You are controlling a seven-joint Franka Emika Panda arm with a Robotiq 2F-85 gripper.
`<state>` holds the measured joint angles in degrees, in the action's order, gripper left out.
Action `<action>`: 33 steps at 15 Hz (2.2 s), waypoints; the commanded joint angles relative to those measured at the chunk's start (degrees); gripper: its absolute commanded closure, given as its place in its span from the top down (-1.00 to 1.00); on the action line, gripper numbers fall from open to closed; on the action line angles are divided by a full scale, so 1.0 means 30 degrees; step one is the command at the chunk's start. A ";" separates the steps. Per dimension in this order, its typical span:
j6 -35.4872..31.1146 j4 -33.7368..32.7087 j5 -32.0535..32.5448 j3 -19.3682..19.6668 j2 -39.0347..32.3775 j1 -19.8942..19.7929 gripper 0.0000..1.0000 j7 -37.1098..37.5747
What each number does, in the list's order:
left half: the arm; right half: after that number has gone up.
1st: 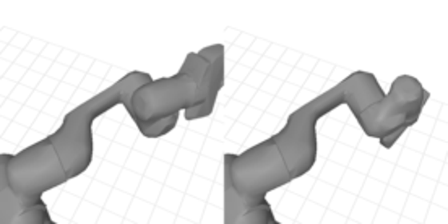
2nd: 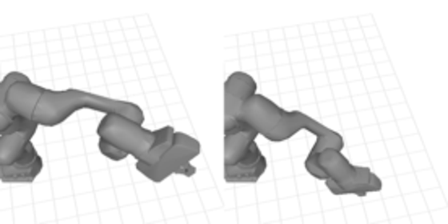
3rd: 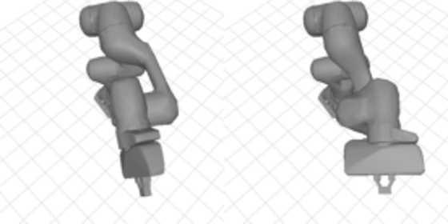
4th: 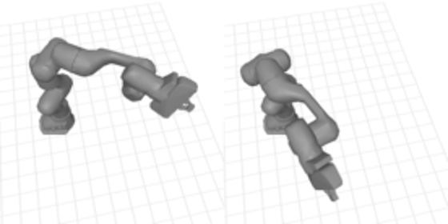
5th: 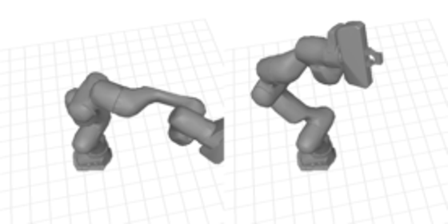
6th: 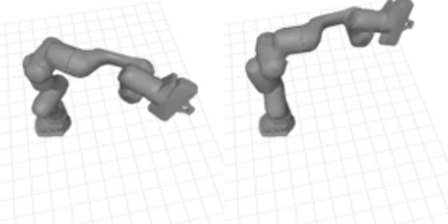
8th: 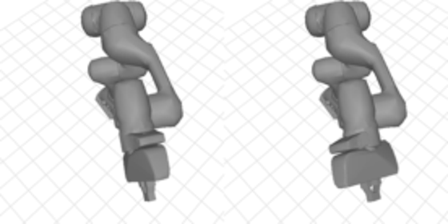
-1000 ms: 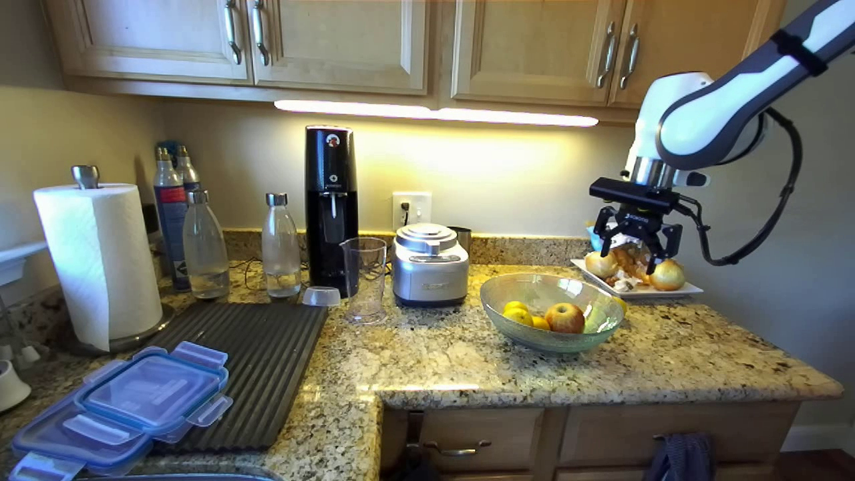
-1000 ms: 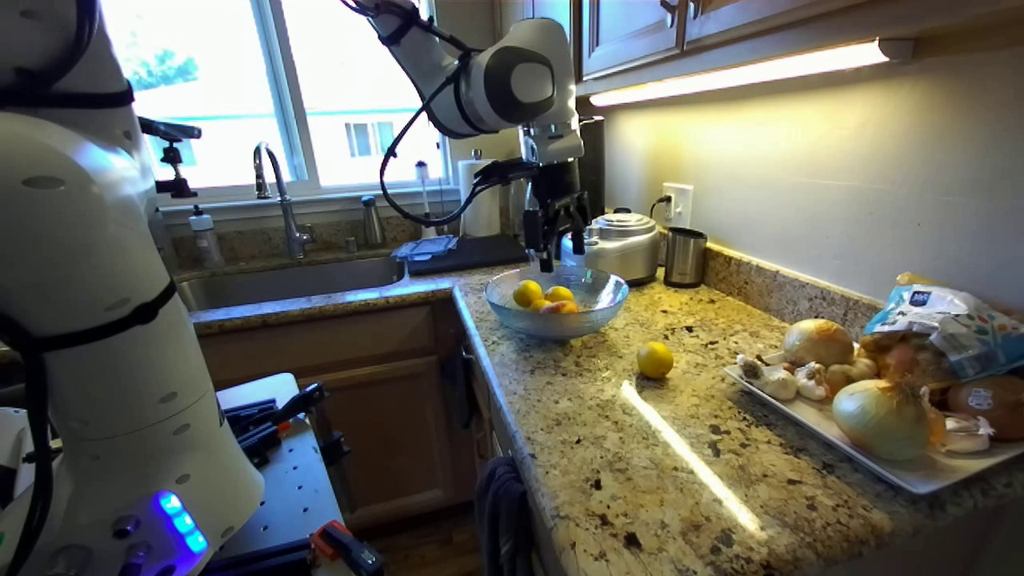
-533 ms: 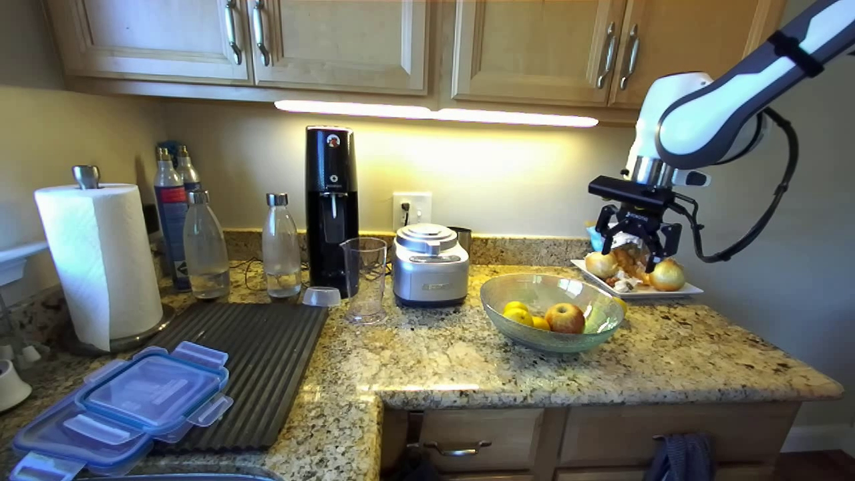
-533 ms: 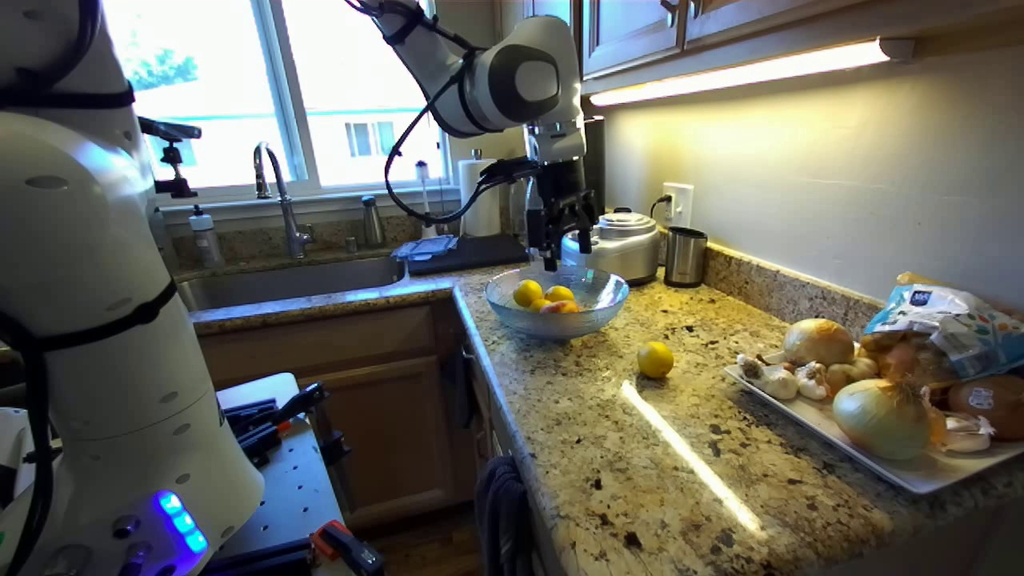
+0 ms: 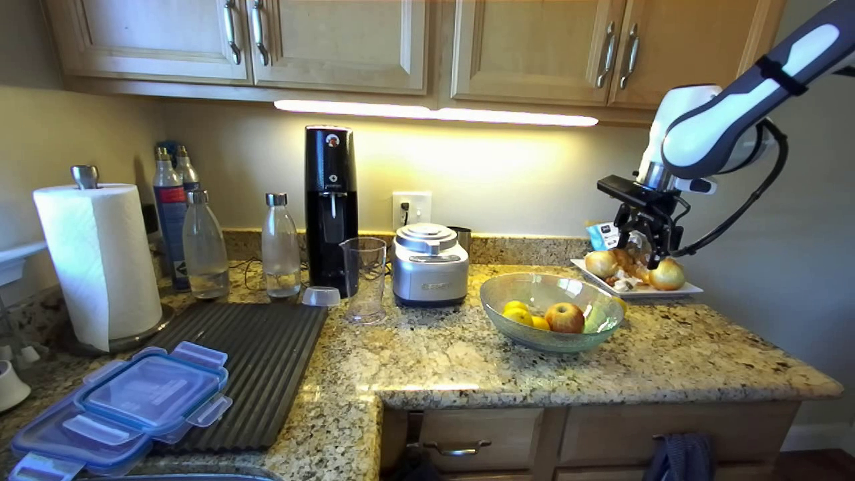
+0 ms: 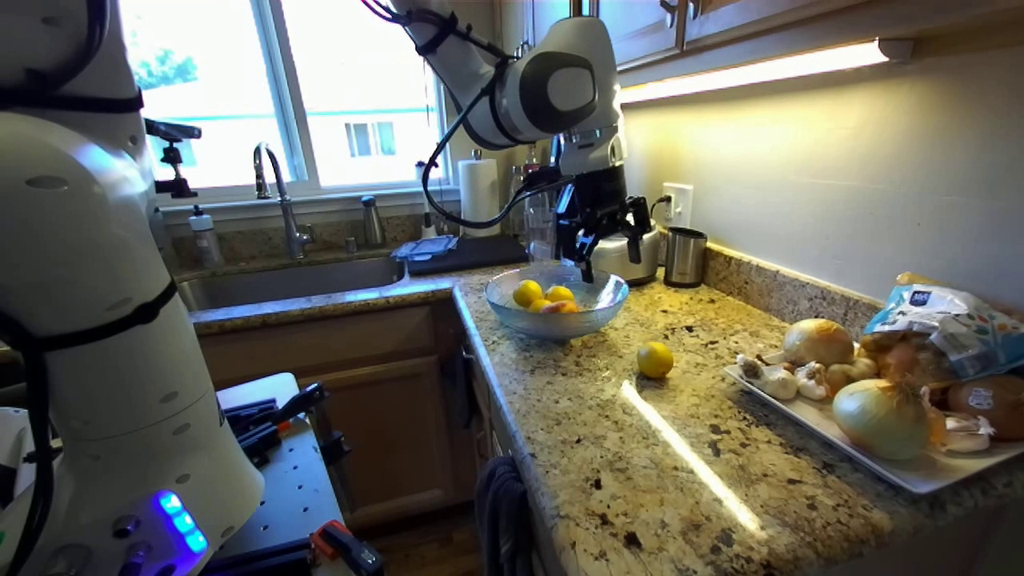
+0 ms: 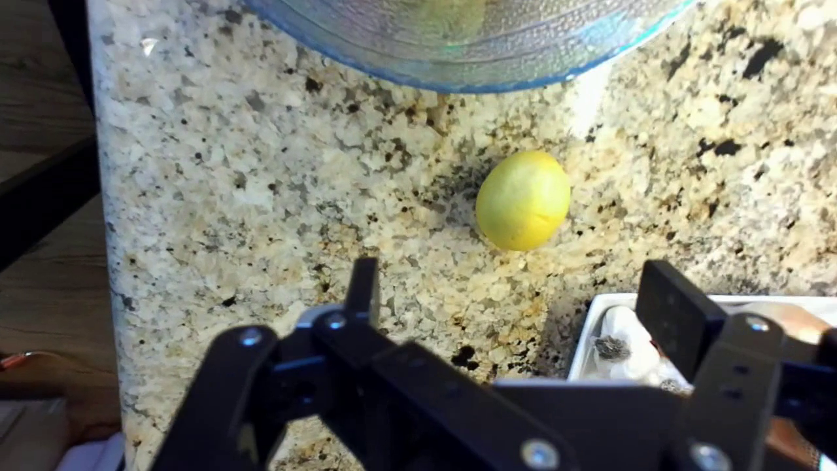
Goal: Put the lemon in the glass bowl, take the lemon out of the glass bowl
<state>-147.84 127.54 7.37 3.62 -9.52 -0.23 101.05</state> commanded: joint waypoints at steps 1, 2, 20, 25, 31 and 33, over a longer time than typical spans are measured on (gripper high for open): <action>-0.1960 -0.0245 0.0911 0.0976 -0.1253 0.0476 1.00 0.2287; -0.2508 -0.0326 0.0974 0.1183 -0.1630 0.0549 1.00 0.2441; -0.3577 -0.4428 -0.1173 0.2993 -0.7819 0.1786 1.00 0.2509; -0.3430 -0.5135 -0.2605 0.2789 -0.8770 0.1519 1.00 0.2189; -0.3402 -0.5424 -0.3879 0.2597 -0.9329 0.1293 1.00 0.1864; -0.3413 -0.5417 -0.4260 0.2436 -0.9379 0.1121 1.00 0.1663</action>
<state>-157.98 111.40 -3.23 11.86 -37.64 4.38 107.75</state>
